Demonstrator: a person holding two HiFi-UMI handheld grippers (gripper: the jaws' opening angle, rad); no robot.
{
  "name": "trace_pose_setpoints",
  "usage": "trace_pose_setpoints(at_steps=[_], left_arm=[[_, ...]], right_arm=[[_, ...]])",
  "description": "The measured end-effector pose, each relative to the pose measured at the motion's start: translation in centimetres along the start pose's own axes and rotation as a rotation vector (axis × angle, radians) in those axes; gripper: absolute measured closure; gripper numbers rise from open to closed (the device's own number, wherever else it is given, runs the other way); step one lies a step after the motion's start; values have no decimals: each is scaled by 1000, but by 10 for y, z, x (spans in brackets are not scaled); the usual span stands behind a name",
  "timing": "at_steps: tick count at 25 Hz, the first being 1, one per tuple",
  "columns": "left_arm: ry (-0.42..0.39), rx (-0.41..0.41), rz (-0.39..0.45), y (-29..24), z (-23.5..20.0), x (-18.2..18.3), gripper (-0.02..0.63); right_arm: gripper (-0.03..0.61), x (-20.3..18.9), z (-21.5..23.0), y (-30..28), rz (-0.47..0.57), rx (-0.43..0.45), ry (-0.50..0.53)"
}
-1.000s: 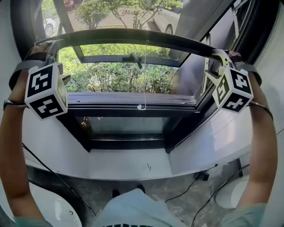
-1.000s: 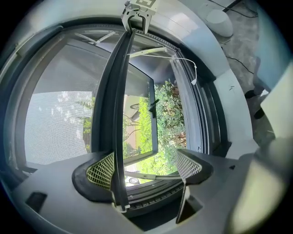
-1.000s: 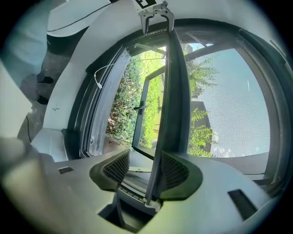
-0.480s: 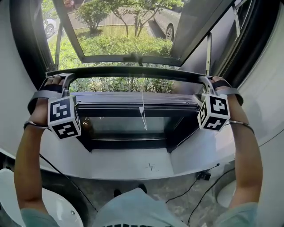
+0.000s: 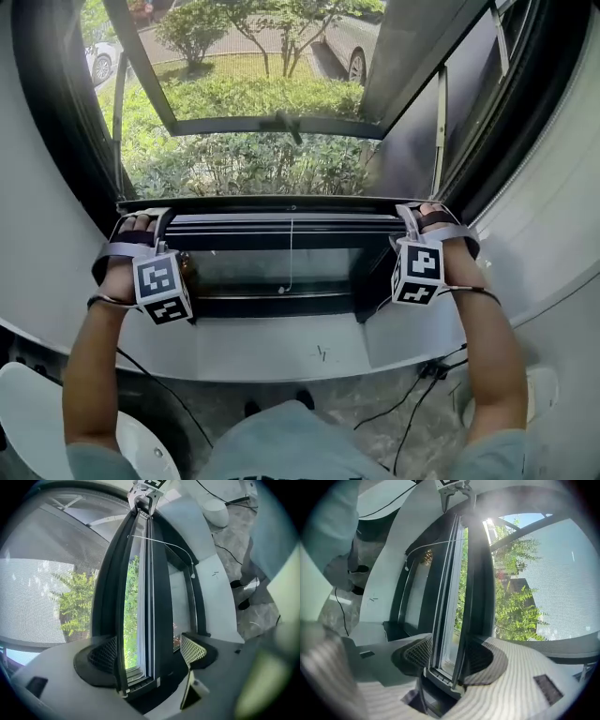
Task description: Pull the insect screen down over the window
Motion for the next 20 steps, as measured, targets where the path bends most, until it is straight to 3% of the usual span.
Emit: trace_pose_setpoints(at_steps=[11,20], left_arm=[[20,43,4,-10,7,2,196],[13,-2,6,-24,30,5,196]], right_arm=[[356,4,-8,-7,5,-33,-61],[356,10,-30,-19,-7,12,-37]])
Point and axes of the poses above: the fingertips, and each gripper's own axes: y backward along the fingers, z to its right, x out of its top, the point moved 3 cm from there along y, backward along the fingers, and after that the axes turned 8 degrees about -z, right-handed, at the moved point
